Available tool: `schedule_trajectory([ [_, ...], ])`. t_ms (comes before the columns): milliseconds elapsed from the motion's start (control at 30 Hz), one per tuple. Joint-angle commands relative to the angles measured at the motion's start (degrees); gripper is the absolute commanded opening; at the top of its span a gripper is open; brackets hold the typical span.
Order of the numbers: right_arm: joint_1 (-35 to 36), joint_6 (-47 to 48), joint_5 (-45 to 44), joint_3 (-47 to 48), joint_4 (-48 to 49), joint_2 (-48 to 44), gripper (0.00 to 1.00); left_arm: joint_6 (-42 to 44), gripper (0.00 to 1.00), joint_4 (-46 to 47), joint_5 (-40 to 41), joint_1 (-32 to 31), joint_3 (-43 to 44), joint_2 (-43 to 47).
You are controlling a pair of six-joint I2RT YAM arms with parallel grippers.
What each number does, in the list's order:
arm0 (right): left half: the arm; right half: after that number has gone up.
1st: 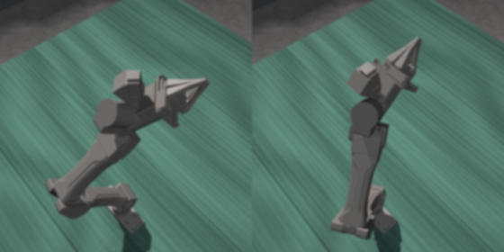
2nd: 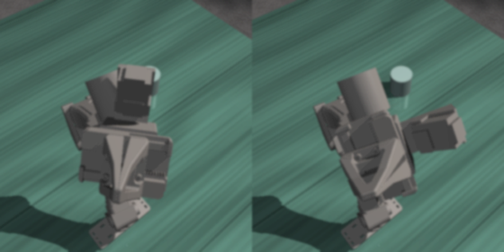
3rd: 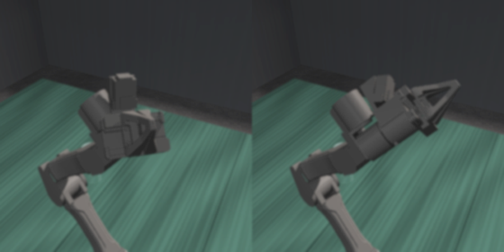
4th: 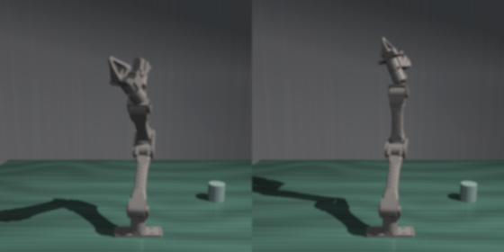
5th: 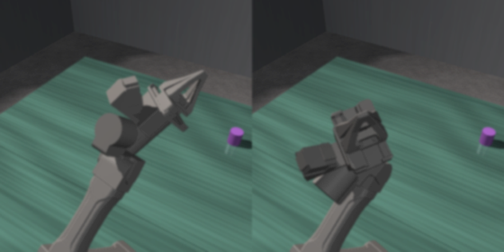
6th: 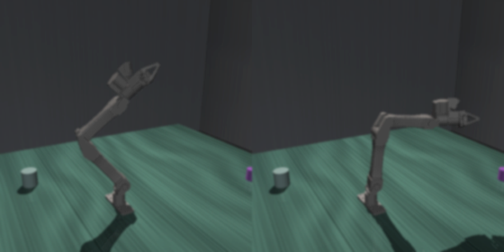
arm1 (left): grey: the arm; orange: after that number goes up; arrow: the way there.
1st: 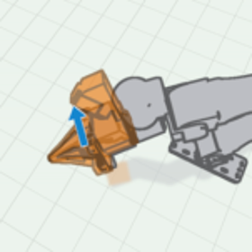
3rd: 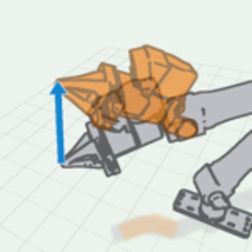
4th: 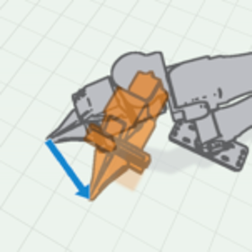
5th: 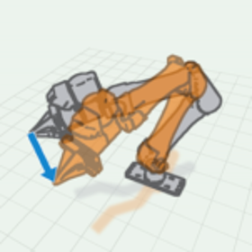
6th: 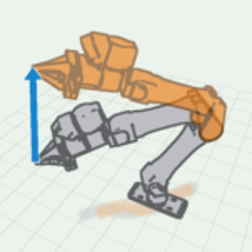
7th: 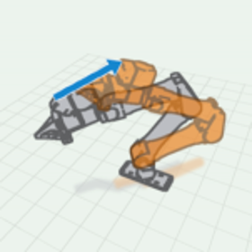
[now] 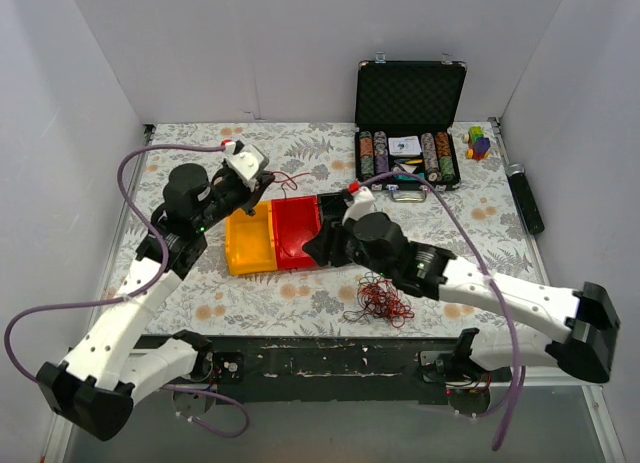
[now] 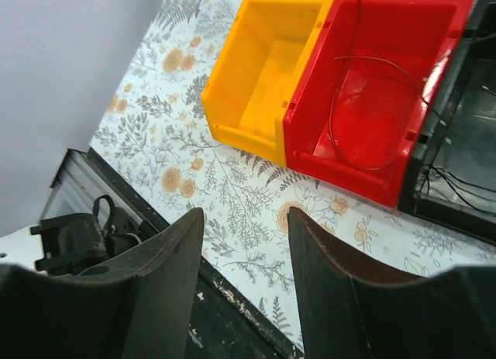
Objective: Untangle the cables
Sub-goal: Place the cable in the bin.
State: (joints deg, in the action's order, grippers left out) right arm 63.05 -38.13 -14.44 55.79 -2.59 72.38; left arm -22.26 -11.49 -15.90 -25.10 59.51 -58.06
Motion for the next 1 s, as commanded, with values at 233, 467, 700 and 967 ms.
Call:
schedule_trajectory([
  [233, -0.99, -2.91, -9.64, -9.74, -0.57, -16.83, 0.54, 9.34, 0.00, -16.36, -15.21, 0.23, -2.81, 8.14],
  [467, -6.44, -0.55, -7.11, -2.36, 1.53, -8.76, 0.54, 14.87, 0.00, -18.05, -16.88, 0.23, -9.23, 6.39],
  [700, -9.87, 0.25, -0.42, 7.04, 6.98, 3.89, 0.53, 17.51, 0.00, -16.82, -16.80, 0.06, -10.37, 1.47],
  [967, -10.40, -1.42, 4.24, 12.06, 9.18, 18.22, 0.51, 16.20, 0.00, -14.18, -9.24, -0.47, -11.07, -1.18],
])
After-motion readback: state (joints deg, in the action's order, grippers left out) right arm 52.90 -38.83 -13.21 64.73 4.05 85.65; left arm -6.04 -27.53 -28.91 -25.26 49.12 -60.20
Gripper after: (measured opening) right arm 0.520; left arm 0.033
